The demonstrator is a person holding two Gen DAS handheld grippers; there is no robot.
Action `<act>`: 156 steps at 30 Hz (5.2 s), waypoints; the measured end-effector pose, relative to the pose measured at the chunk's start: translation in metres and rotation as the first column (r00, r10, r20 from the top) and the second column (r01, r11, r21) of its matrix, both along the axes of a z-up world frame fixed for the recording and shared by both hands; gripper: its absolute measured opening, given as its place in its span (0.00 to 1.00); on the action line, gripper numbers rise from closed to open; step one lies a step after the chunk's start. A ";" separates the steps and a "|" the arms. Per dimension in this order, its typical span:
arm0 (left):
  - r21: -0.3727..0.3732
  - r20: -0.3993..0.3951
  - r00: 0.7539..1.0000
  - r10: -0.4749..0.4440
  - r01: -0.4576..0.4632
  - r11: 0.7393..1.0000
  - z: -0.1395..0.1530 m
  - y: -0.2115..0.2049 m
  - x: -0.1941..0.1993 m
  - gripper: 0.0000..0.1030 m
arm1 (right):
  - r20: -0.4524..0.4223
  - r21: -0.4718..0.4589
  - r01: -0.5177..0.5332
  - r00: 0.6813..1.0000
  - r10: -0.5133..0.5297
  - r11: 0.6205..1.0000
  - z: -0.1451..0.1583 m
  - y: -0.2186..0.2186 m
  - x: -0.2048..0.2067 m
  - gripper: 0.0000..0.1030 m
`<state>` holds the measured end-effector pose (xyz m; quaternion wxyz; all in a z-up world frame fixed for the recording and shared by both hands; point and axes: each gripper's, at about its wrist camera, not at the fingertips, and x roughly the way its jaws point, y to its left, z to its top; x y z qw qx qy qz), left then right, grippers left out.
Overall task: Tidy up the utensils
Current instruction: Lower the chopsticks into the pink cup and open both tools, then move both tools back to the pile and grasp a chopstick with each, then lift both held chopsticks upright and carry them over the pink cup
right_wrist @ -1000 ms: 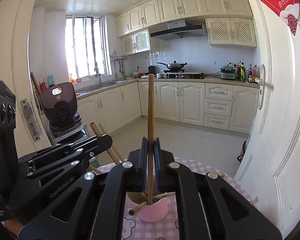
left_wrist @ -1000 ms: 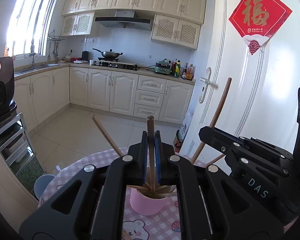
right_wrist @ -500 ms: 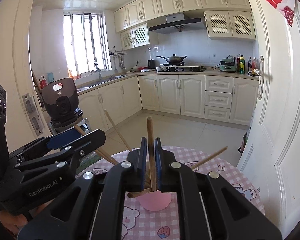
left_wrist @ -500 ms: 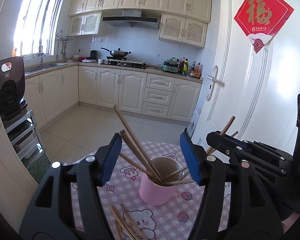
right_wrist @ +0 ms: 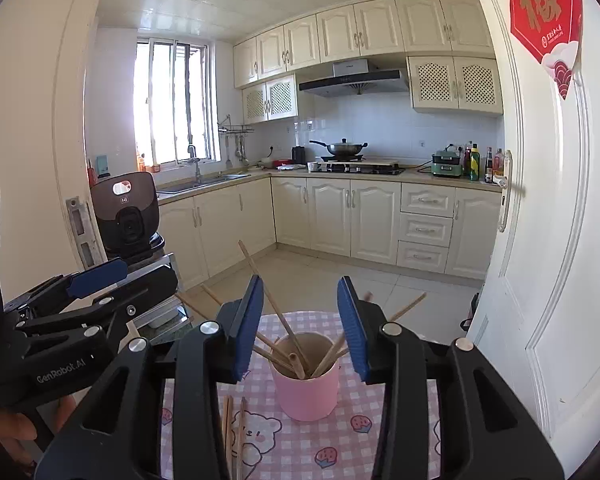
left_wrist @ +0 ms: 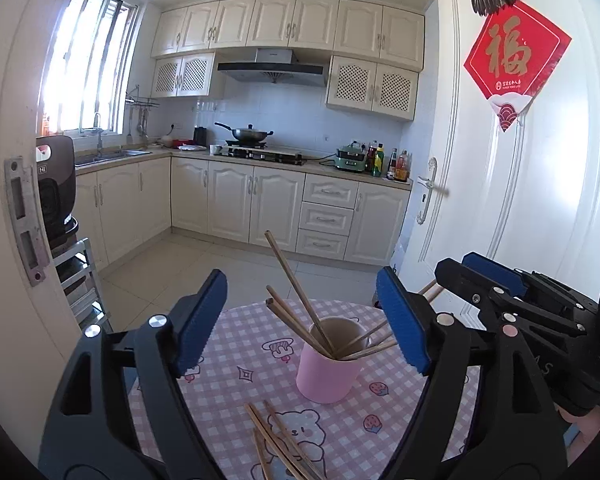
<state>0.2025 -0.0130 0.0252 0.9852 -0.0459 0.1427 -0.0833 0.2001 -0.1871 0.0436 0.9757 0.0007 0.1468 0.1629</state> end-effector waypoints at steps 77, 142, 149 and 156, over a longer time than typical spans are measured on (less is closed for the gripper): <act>0.039 -0.620 0.783 -0.050 0.094 0.995 -0.199 0.051 0.043 0.12 | -0.623 -0.283 -0.311 0.779 0.072 0.908 -0.192 0.116 0.071 0.16; -0.065 0.003 0.995 -0.102 0.102 0.993 0.037 -0.014 0.045 0.06 | 0.159 0.121 0.046 0.985 -0.065 0.992 0.014 -0.014 0.025 0.04; -0.045 -0.020 0.994 -0.107 0.106 0.993 0.009 -0.022 0.062 0.06 | 0.129 0.130 0.016 0.991 -0.033 0.991 -0.006 -0.013 0.044 0.04; -0.022 -0.082 0.989 -0.123 0.121 0.992 -0.019 -0.027 0.071 0.06 | 0.073 0.102 -0.016 0.997 0.008 0.995 -0.022 -0.010 0.046 0.04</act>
